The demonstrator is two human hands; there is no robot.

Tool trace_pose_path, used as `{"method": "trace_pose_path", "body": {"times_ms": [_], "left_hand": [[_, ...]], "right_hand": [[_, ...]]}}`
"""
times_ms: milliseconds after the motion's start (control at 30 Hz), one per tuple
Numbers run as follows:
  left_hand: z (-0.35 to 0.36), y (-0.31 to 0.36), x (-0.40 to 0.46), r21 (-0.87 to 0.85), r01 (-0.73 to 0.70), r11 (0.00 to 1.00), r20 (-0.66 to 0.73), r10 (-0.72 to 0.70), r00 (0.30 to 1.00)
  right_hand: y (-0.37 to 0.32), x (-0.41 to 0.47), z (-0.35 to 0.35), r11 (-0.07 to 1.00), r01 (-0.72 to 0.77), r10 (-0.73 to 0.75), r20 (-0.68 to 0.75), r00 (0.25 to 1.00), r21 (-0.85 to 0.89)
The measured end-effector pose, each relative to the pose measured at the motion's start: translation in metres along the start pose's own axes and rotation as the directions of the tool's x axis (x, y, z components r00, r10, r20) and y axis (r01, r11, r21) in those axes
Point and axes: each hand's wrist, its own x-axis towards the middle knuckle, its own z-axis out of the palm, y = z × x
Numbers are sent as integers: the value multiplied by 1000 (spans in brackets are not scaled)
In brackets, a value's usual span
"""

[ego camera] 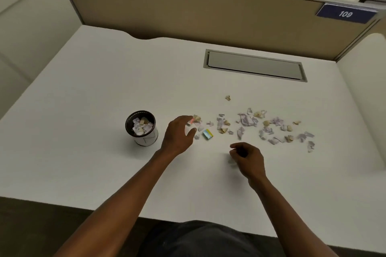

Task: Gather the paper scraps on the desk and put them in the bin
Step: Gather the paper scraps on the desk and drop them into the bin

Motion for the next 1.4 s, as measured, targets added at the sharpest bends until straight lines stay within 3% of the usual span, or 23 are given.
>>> {"method": "trace_pose_path", "body": {"times_ms": [100, 300, 500, 667, 767, 900, 1000, 1200, 1400], "left_hand": [[23, -2, 23, 106, -9, 994, 104, -2, 995], [53, -6, 36, 237, -71, 969, 296, -3, 955], [64, 7, -10, 123, -62, 991, 219, 34, 975], [65, 13, -45, 40, -79, 996, 130, 73, 989], [59, 7, -53, 38, -9, 999, 36, 8, 999], [50, -8, -71, 45, 48, 998, 30, -49, 998], [46, -16, -85, 35, 61, 998, 33, -63, 997], [45, -17, -89, -15, 53, 998, -10, -54, 999], [52, -9, -81, -20, 61, 998, -4, -61, 998]], "right_hand": [[11, 0, -18, 1000, 21, -20, 58, 998, -19], [30, 1, -48, 1000, 24, -24, -18, 1000, 3], [30, 5, -60, 999, 39, -40, -26, 999, -30], [2, 34, -35, 926, 308, -308, 38, 951, -218], [-17, 64, -10, 806, 454, -422, 170, 890, -380], [-32, 101, 22, 630, 545, -350, 424, 835, -553], [-33, 112, 35, 554, 575, -269, 524, 808, -602], [-10, 66, 40, 454, 700, -444, 541, 714, -551], [-27, 54, 34, 486, 677, -473, 485, 736, -552]]}}
